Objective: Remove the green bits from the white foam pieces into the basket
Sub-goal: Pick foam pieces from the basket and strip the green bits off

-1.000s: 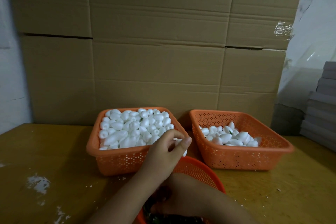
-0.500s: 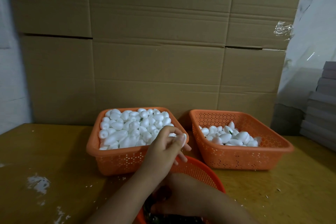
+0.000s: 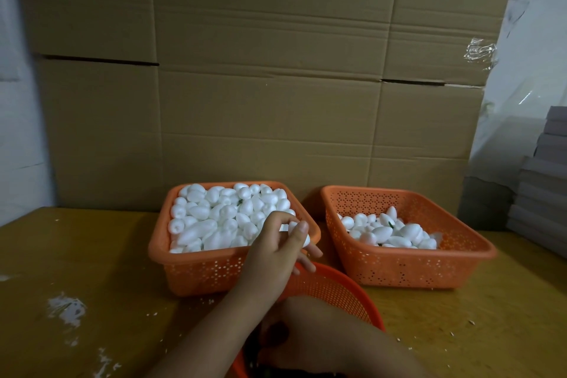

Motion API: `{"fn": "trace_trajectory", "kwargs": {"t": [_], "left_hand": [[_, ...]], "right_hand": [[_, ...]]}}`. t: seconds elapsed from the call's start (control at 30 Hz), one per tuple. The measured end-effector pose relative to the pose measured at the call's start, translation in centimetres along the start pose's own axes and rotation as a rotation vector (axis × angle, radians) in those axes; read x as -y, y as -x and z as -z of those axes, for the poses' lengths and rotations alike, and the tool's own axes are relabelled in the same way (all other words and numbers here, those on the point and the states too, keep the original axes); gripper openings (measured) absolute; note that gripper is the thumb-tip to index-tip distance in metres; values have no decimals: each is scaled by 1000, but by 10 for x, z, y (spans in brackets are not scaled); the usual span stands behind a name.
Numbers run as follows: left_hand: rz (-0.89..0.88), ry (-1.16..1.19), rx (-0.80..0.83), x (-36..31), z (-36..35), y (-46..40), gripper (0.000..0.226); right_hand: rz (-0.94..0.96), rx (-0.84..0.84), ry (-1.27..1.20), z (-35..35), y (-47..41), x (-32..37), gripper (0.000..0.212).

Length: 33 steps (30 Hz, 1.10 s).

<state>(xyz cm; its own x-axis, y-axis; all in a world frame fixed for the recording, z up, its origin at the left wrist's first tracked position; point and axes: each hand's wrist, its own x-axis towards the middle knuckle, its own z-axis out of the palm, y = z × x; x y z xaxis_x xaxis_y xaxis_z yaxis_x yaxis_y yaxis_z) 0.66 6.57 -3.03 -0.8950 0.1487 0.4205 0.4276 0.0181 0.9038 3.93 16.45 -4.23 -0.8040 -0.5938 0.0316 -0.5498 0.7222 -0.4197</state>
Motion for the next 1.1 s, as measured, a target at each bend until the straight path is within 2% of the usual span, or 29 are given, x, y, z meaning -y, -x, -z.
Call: {"fn": "trace_trajectory", "kwargs": {"t": [0.13,0.23,0.4,0.67,0.93,1.1], "left_hand": [[33,47,-15,-4,-1,-1,6],[64,111,-30,-8,1,0,14],[93,242,-63,-14,3,4,23],[118,348,-135,-14,6,1,23],[126,293,-190,-10,4,-1,19],[106,230,-186,-5,3,-3,18]], "right_hand": [[-10,-91,55,2,7,-5,30],[-23,-224,-18,5,6,-5,23],[-154,-520,-236,14,3,-10,7],[-164,-887,-552,23,4,-17,13],[-88,-948,-522,24,4,-15,15],[-71,-926,-477,24,5,-12,16]]}}
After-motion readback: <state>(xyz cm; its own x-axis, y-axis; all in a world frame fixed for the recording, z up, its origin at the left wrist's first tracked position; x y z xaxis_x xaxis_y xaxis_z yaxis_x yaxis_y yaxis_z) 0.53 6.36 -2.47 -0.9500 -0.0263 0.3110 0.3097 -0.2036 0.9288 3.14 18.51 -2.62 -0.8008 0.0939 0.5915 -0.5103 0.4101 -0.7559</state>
